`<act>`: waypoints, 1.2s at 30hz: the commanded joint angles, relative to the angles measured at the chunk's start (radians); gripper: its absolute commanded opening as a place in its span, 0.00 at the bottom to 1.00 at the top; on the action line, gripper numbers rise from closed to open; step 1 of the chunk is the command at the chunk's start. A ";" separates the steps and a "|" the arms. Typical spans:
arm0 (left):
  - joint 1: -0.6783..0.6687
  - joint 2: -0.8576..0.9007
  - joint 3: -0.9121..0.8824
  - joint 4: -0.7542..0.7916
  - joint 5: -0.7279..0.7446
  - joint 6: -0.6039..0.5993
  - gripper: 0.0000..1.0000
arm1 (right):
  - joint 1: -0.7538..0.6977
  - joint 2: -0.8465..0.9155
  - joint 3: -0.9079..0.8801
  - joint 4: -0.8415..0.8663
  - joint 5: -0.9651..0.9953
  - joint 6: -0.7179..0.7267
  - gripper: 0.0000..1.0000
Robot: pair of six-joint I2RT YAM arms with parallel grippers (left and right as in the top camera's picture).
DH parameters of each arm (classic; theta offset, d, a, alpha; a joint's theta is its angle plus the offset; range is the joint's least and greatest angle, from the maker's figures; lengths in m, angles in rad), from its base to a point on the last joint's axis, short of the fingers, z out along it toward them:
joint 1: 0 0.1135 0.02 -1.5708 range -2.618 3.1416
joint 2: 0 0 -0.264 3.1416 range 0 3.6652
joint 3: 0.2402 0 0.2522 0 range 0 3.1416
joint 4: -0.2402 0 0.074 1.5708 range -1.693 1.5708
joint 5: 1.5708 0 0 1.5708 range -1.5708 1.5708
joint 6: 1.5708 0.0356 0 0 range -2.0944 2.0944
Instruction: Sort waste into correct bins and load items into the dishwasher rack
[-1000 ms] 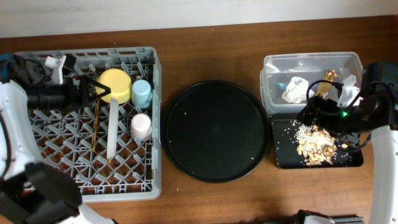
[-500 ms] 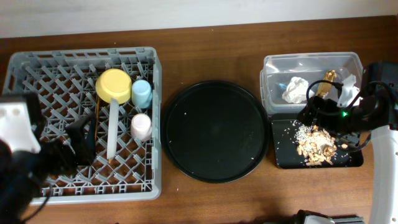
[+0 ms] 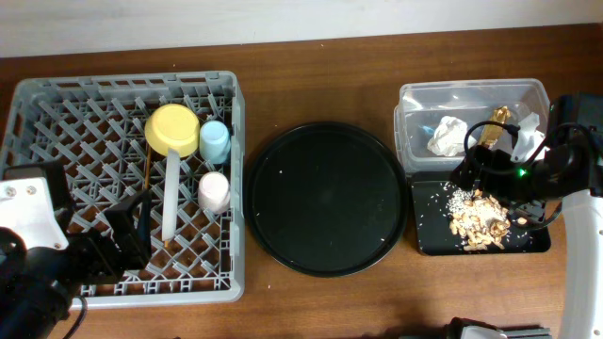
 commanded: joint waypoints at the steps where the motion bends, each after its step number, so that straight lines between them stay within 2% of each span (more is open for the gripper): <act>1: 0.000 0.002 -0.004 -0.004 -0.007 -0.010 0.99 | -0.006 0.001 0.002 0.000 0.010 -0.005 0.99; 13: 0.000 0.002 -0.004 -0.004 -0.007 -0.010 0.99 | -0.006 0.002 0.002 0.001 0.022 -0.005 0.99; 16: 0.000 0.002 -0.004 -0.004 -0.007 -0.010 0.99 | -0.006 -0.009 0.002 0.009 0.198 -0.005 0.99; 20: 0.000 0.002 -0.004 -0.004 -0.007 -0.010 0.99 | 0.015 -0.072 0.002 0.009 0.239 -0.005 0.99; 24: 0.000 0.002 -0.004 -0.004 -0.007 -0.010 0.99 | 0.122 -0.206 0.002 0.055 0.365 -0.006 0.99; 27: 0.000 0.002 -0.004 -0.004 -0.007 -0.010 0.99 | 0.230 -0.322 -0.006 0.219 0.395 -0.050 0.99; 30: 0.000 0.002 -0.004 -0.004 -0.007 -0.010 0.99 | 0.310 -0.448 -0.067 0.463 0.395 -0.069 0.98; 36: 0.000 0.002 -0.004 -0.004 -0.007 -0.010 0.99 | 0.357 -0.753 -0.480 1.059 0.360 -0.080 0.99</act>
